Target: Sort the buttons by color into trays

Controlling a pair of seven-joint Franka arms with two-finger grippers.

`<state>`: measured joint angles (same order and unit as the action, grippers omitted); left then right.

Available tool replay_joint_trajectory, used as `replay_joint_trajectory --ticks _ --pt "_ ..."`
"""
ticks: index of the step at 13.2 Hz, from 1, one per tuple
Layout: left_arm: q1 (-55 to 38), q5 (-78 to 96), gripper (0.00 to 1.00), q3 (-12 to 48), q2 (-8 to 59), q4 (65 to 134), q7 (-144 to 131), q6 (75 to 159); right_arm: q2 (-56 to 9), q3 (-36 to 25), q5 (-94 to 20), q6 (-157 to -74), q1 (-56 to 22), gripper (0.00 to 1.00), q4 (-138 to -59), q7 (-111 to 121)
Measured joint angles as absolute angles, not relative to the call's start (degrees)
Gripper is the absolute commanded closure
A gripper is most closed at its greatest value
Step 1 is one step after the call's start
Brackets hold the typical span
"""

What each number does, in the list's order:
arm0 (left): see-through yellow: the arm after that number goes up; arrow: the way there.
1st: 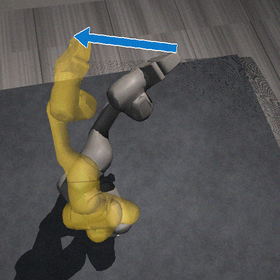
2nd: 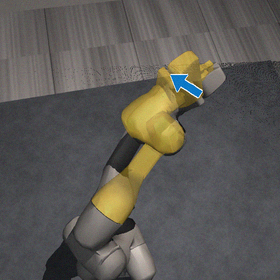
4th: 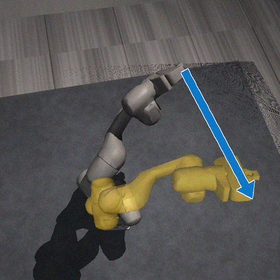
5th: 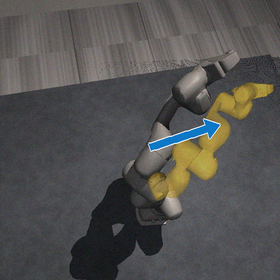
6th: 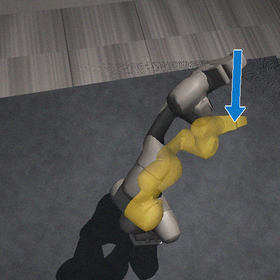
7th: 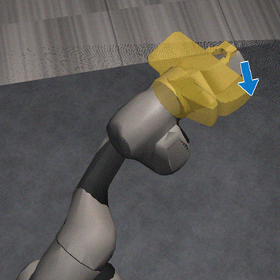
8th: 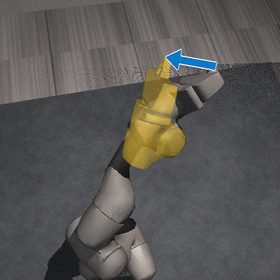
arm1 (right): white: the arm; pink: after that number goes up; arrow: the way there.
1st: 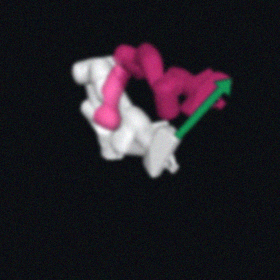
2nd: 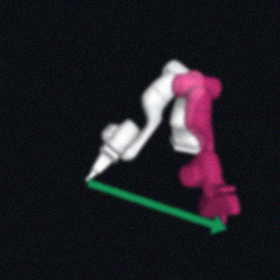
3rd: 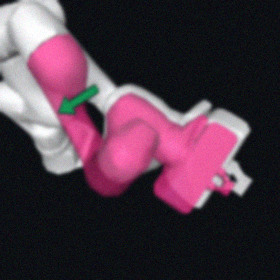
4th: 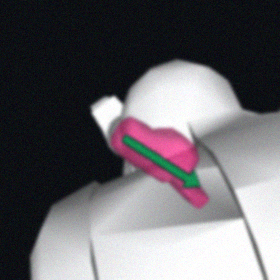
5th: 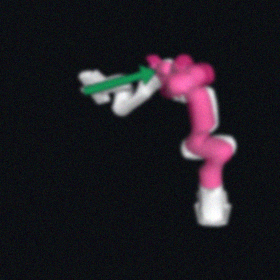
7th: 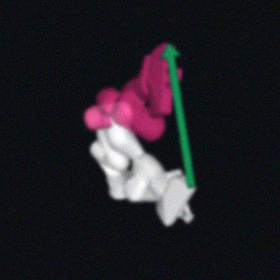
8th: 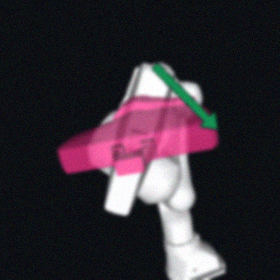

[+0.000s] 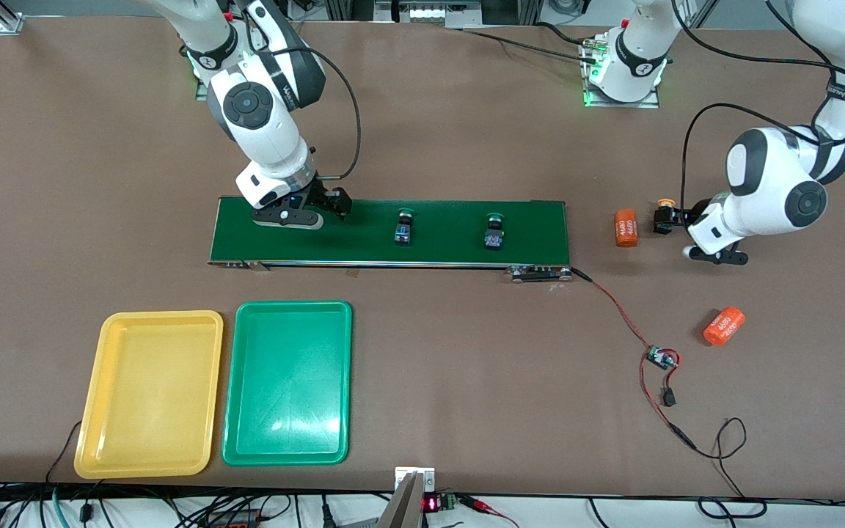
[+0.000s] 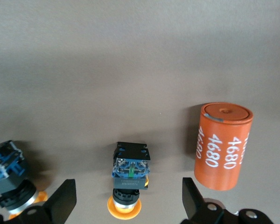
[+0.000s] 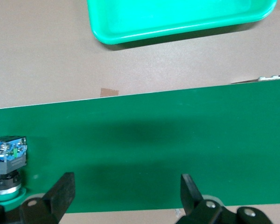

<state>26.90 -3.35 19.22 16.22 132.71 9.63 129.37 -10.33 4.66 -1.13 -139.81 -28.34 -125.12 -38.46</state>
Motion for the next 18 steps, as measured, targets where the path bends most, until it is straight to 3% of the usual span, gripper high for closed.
replay_joint_trajectory --ticks 5,18 --pt "26.9 -3.4 0.0 19.2 16.2 136.9 10.5 133.9 -10.5 4.7 0.3 -140.1 -28.3 0.0 -124.2 -38.5" --pt "27.6 -3.4 0.02 19.0 17.6 138.1 10.6 136.3 -12.1 4.7 0.3 -142.7 -29.0 0.0 -123.9 -40.3"
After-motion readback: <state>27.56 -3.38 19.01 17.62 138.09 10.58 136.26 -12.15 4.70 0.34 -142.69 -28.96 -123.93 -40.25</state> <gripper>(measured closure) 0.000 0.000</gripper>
